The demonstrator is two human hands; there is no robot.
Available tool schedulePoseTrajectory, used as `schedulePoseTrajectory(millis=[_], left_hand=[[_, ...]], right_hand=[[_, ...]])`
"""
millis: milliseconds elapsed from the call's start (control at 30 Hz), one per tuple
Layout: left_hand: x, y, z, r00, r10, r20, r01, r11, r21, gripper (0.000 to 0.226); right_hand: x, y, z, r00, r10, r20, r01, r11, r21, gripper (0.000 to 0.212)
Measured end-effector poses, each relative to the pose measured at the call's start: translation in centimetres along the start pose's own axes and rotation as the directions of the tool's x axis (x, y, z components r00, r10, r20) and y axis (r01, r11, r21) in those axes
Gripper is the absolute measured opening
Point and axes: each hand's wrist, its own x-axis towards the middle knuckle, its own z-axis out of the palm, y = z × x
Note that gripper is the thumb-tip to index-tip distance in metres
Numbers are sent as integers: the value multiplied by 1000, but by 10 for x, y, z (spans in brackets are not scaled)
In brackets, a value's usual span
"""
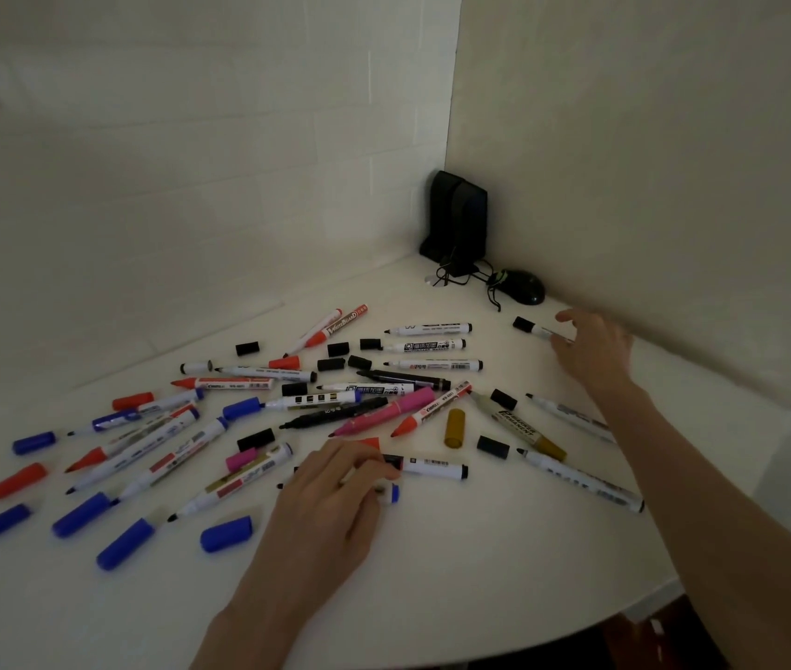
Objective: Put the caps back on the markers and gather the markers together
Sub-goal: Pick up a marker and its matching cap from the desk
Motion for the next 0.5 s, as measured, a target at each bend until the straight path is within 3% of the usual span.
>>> schedulePoseTrajectory(millis=[100, 233, 300, 500], left_hand=[[-1, 0, -4, 1000, -4, -13, 3, 999, -34, 28], [-2, -2, -8, 999, -13, -42, 10, 997, -73, 27], [-1, -3, -9, 998, -19, -52, 15, 997, -79, 28], [-1, -3, -6, 998, -13, -56, 9, 997, -81, 29]], right_hand=[[-12, -6, -18, 997, -75, 6, 74, 993, 89, 21], [-39, -9, -45, 947, -129, 295, 112, 991, 71, 9], [-53, -4, -52, 918, -134, 373, 125, 991, 50, 10], [-80, 10, -49, 897, -105, 430, 100, 994, 35, 13]])
